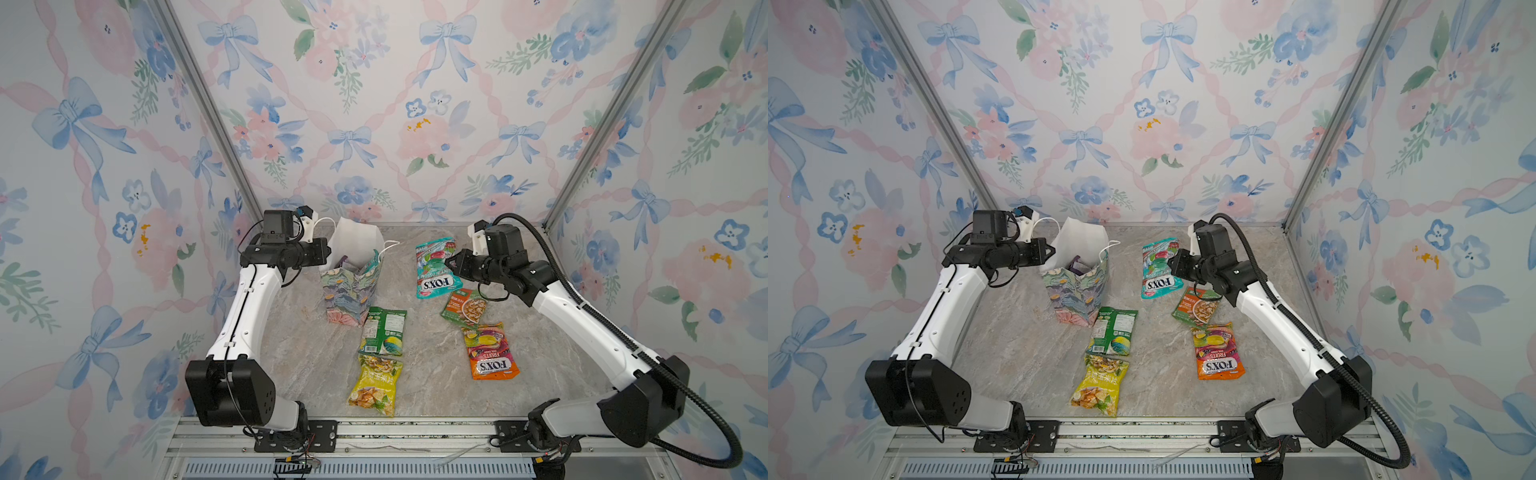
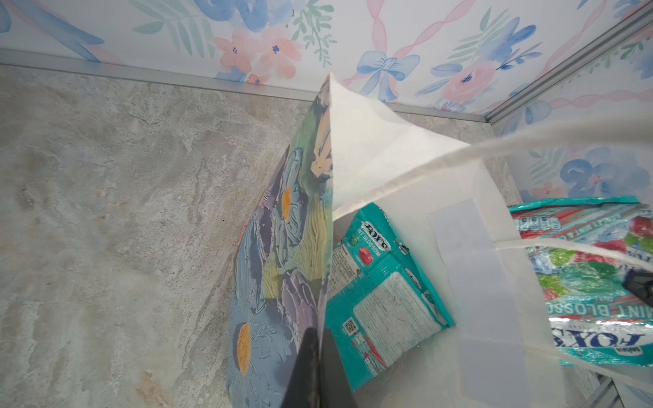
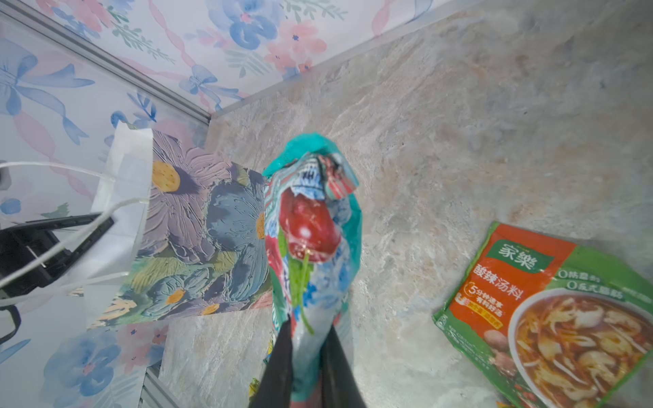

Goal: Place the snacks into the paper bag
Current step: 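Lift the teal packet with the right gripper and carry it toward the bag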

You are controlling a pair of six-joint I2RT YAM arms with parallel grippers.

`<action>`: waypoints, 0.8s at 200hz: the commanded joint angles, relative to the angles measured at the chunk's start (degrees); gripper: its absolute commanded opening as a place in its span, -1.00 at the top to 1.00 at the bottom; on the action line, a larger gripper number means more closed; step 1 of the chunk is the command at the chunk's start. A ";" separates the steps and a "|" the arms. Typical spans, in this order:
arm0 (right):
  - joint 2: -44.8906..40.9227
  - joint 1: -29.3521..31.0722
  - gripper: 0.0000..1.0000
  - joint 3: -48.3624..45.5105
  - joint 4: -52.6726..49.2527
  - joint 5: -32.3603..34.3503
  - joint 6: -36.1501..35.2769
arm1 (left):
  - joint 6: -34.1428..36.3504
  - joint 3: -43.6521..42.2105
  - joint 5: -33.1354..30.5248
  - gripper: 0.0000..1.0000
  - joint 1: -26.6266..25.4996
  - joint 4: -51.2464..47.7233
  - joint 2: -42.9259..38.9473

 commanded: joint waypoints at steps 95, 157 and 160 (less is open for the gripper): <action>11.82 4.59 1.00 25.56 1.54 9.28 -7.78 | 0.42 -0.33 0.76 1.00 0.32 -0.17 -0.05; 20.30 5.97 1.00 36.96 0.31 9.95 -9.57 | 0.42 -0.35 1.09 1.00 0.34 -0.23 -0.05; 20.57 6.00 1.00 37.34 0.31 9.97 -9.57 | 0.42 -0.35 1.09 1.00 0.37 -0.23 0.04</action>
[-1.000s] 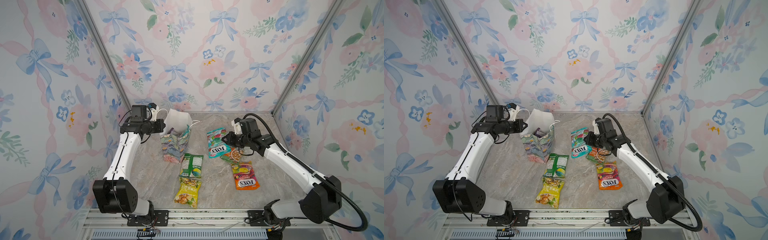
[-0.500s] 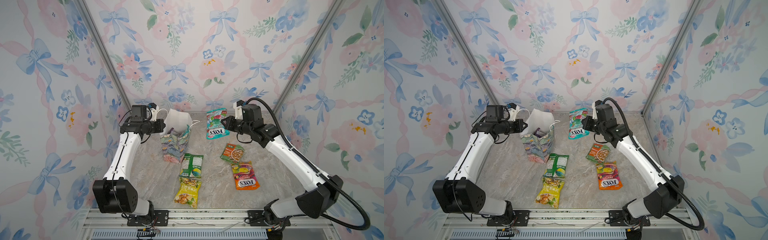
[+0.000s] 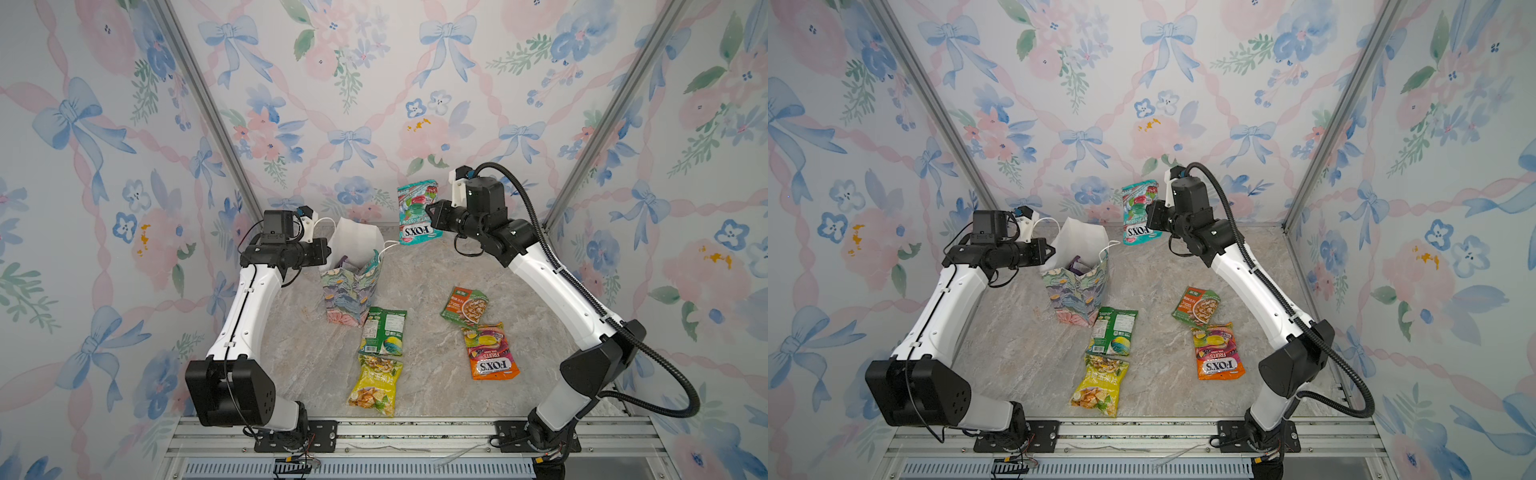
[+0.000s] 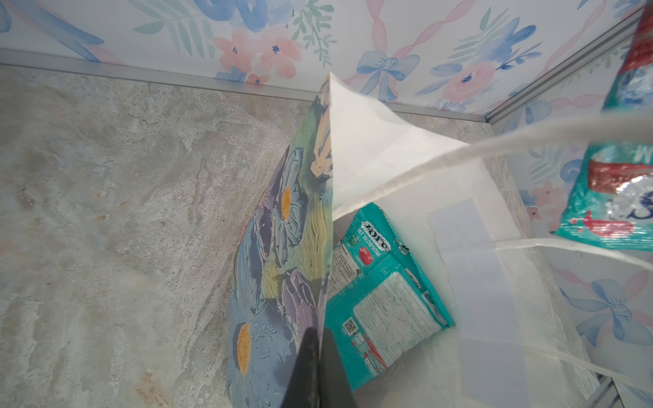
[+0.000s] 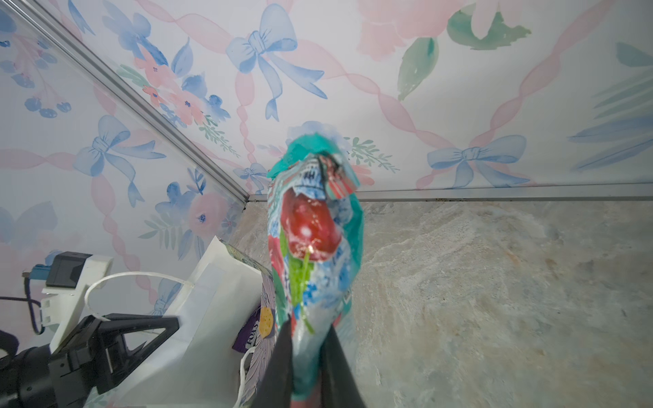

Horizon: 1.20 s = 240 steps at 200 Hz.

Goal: Place the snacks into the paper bag
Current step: 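Lift the teal packet with the right gripper and carry it toward the bag, then lower the teal packet into the bag opening beside the left gripper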

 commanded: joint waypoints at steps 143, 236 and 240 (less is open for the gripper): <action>20.03 8.46 1.00 32.60 -4.41 0.85 -2.69 | 0.41 -0.44 1.44 1.00 0.26 -0.23 -0.03; 21.15 13.39 1.00 28.23 0.13 2.74 1.36 | 0.40 -0.51 1.47 1.00 0.32 -0.21 -0.21; 20.66 13.39 1.00 27.03 0.84 2.83 1.70 | 0.48 -0.52 1.46 1.00 0.34 -0.23 -0.26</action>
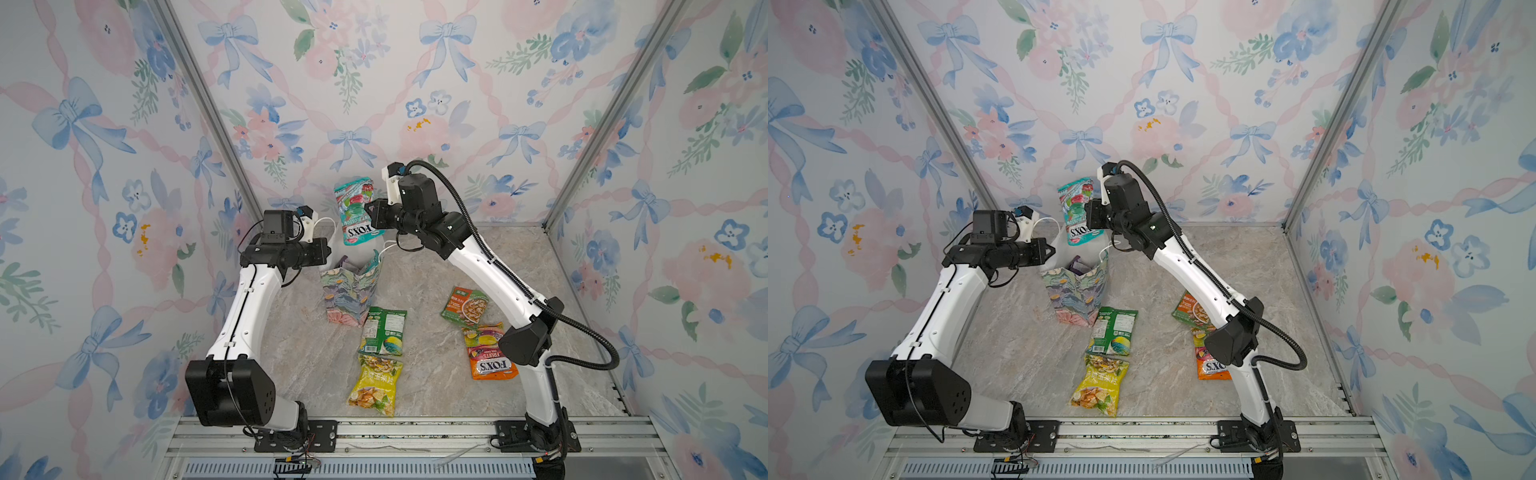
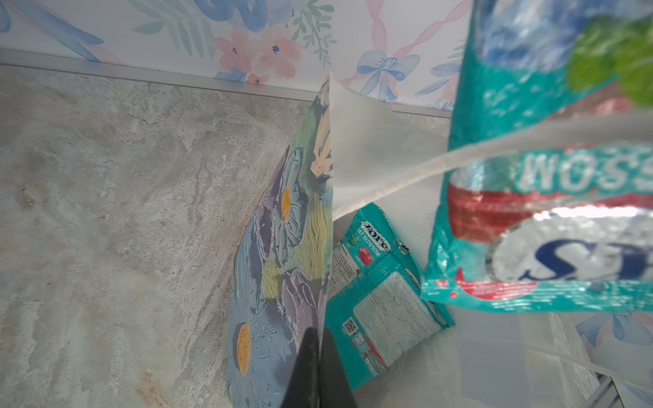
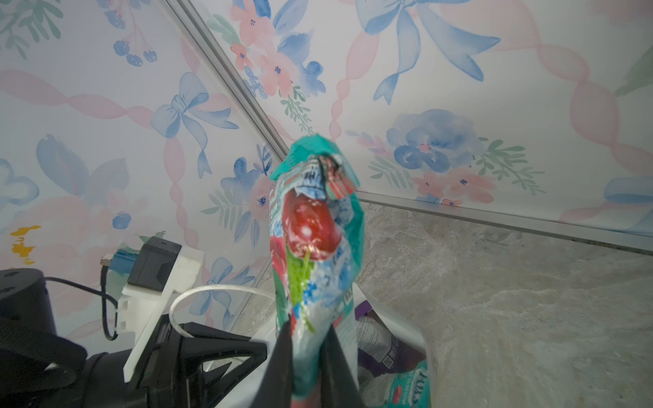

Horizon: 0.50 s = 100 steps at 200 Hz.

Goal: Place the snacks into the paper bag
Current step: 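Lower the teal packet into the bag opening beside the left gripper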

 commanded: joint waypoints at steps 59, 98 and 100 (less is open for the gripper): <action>-8.95 0.81 1.00 -16.40 11.59 3.22 4.58 | 0.41 -0.48 1.59 1.00 0.30 -0.18 -0.30; -10.71 1.23 1.00 -20.49 13.49 3.09 5.98 | 0.33 -0.33 1.59 1.00 0.36 -0.17 -0.36; -10.75 1.21 1.00 -20.67 13.61 3.11 6.00 | 0.31 -0.39 1.59 1.00 0.32 -0.22 -0.38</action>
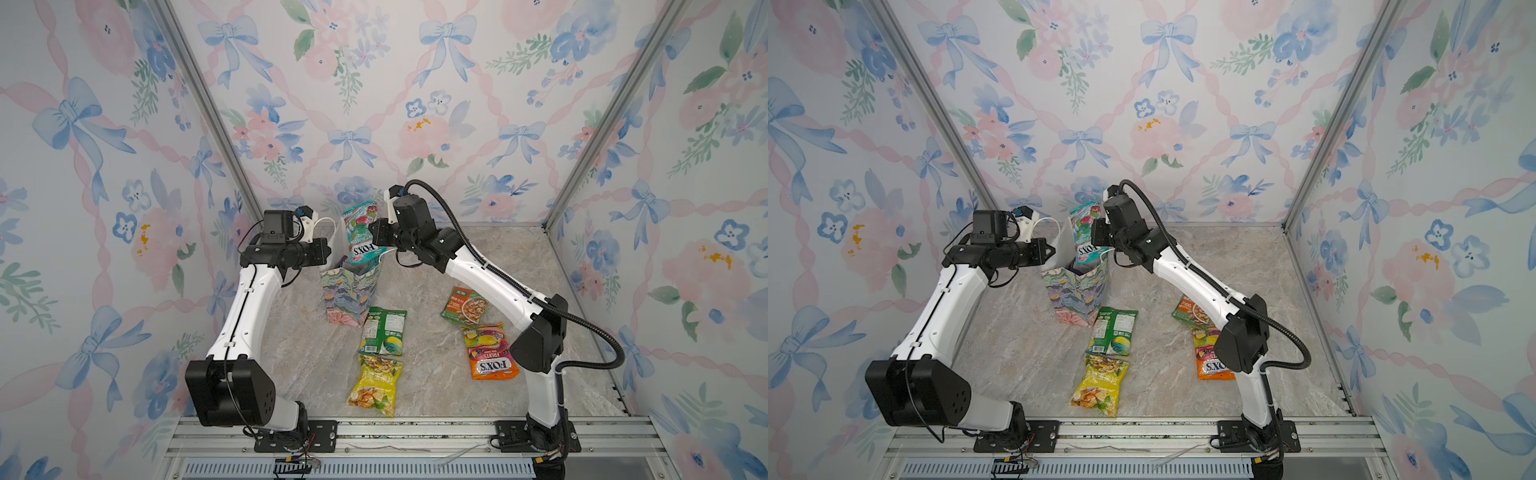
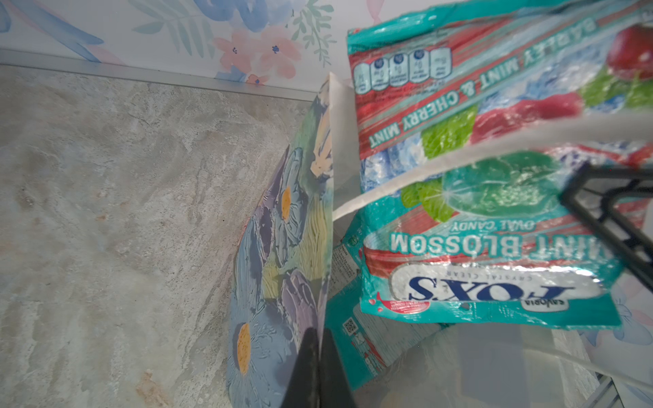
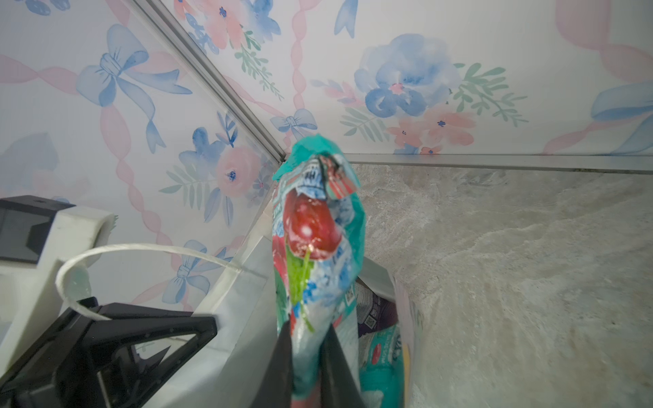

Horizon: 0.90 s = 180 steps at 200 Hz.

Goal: Place the snacks into the paper bag
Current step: 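Lower the teal packet into the bag opening beside the left gripper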

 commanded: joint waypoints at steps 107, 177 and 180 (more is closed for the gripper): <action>-3.57 2.55 1.00 -4.61 9.42 -1.57 7.36 | 0.34 -0.35 1.68 1.00 0.36 -0.22 -0.74; -0.70 2.93 1.00 -2.31 9.22 -3.25 9.04 | 0.42 -0.41 1.68 1.00 0.33 -0.23 -1.01; -0.69 2.93 1.00 -2.26 9.18 -3.27 9.05 | 0.42 -0.41 1.68 1.00 0.37 -0.23 -1.01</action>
